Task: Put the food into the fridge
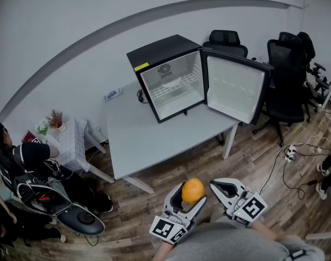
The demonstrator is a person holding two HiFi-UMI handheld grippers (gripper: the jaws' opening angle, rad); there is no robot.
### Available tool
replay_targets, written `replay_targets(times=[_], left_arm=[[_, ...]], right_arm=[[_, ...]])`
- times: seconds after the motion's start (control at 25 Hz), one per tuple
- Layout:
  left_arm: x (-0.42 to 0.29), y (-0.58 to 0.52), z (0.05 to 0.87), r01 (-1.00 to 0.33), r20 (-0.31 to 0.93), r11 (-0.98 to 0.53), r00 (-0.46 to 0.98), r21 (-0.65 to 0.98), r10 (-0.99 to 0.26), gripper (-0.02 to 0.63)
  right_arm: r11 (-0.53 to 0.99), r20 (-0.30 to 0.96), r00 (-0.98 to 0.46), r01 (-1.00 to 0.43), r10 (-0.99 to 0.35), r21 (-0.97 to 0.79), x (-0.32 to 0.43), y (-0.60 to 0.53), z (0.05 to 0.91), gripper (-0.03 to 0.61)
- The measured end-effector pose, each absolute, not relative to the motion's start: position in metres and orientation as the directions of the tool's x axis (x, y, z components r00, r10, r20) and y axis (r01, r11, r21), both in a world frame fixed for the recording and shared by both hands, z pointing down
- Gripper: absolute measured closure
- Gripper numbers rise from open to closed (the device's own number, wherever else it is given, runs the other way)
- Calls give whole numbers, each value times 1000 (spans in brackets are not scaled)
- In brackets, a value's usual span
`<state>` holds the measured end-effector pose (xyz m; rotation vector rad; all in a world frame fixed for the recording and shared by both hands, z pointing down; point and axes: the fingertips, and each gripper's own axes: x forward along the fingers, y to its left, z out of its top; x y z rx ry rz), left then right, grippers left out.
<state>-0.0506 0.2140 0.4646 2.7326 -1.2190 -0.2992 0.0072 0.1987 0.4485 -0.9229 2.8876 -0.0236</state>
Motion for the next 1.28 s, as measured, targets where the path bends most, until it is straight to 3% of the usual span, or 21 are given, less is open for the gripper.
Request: replay_targets(times=[0.44,1.28], left_arm=[[-47,180,467,-715,-125,-666,656,211,-744,250],[-50,17,446,-738,-128,-643,631,204,-765,250]], right_arm=[[805,-115,-798,-590,-592,-56,11,159,446,566],[820,-160,-806,-571,-570,-42,10,-19,417,566]])
